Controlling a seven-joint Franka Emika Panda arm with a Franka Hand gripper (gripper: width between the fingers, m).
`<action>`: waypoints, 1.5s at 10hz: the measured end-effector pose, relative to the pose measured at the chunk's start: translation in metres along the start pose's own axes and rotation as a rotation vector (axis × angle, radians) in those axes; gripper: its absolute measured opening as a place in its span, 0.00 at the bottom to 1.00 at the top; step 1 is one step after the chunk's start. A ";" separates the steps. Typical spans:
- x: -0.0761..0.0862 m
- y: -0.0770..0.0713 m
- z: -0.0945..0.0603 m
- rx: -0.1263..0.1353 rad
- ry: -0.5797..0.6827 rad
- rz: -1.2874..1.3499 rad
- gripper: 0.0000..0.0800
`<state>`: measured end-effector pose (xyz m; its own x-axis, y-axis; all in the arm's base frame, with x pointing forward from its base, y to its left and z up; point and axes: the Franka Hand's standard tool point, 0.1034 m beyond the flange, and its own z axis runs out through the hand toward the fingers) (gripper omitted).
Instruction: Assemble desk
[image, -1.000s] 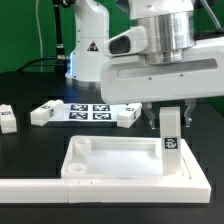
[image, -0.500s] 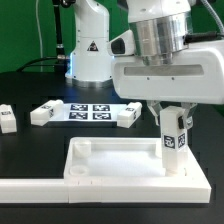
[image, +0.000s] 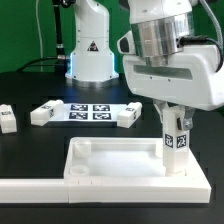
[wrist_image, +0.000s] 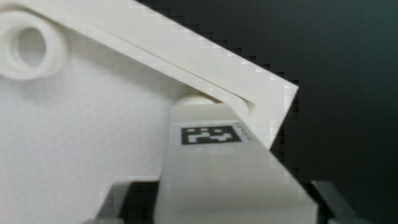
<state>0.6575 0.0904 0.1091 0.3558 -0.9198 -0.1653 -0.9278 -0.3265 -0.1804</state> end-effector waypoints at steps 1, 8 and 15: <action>0.000 0.000 0.000 0.004 -0.005 0.069 0.37; -0.013 -0.002 0.002 0.025 -0.040 0.060 0.70; -0.006 -0.013 -0.002 -0.045 0.008 -0.738 0.81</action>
Offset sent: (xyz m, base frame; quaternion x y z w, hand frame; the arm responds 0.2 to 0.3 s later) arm 0.0033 0.0091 -0.0060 0.0909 -0.0178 0.4829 0.8708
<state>0.6670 0.0993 0.1141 0.8884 -0.4590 -0.0089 -0.4511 -0.8693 -0.2022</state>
